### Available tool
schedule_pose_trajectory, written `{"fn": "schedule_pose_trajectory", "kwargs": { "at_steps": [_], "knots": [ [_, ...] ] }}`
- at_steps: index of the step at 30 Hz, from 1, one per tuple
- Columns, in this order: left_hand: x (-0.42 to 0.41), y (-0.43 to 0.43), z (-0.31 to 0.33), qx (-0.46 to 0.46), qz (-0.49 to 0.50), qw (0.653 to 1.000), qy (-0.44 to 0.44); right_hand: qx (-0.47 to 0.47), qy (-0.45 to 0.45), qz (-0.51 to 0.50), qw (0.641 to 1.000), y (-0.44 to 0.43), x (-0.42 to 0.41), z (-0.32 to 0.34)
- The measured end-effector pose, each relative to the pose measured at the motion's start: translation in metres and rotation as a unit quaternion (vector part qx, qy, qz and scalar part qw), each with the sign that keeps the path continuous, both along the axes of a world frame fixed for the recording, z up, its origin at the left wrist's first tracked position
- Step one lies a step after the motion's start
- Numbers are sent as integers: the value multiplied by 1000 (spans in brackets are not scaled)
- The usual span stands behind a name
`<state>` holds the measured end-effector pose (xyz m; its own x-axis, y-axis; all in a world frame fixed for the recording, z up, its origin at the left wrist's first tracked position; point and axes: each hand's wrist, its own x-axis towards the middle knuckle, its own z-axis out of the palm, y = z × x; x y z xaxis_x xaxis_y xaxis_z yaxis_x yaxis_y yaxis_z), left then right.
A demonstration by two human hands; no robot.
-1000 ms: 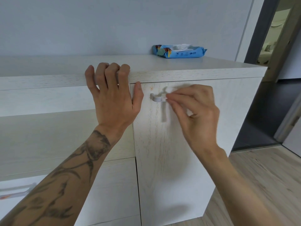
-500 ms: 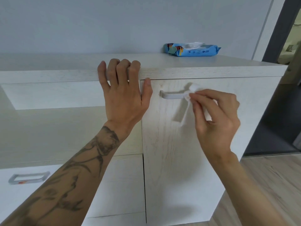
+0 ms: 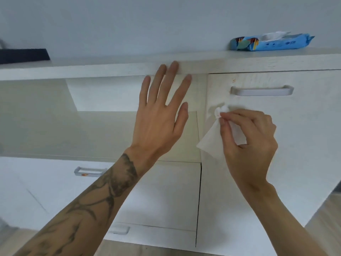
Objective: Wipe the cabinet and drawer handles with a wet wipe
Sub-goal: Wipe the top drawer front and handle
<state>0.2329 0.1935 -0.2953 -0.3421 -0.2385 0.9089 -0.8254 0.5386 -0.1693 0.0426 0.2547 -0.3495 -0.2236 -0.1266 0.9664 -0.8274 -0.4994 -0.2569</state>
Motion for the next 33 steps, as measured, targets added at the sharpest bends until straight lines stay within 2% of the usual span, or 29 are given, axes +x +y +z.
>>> {"fn": "schedule_pose_trajectory", "kwargs": {
  "at_steps": [4, 11, 18, 26, 33],
  "knots": [
    [61, 3, -35, 53, 44, 998, -1, 24, 22, 19, 999, -8, 38, -16],
    [214, -1, -93, 103, 116, 987, -37, 70, 51, 28, 996, -8, 136, -65],
    [326, -13, -141, 147, 116, 982, -28, 93, 101, 16, 990, -2, 239, -104],
    [367, -65, -177, 159, 81, 984, -23, 158, 112, -21, 981, -35, 311, -140],
    [367, -98, -206, 88, 69, 994, 15, 198, 31, 1, 980, -45, 337, -164]
  ]
}}
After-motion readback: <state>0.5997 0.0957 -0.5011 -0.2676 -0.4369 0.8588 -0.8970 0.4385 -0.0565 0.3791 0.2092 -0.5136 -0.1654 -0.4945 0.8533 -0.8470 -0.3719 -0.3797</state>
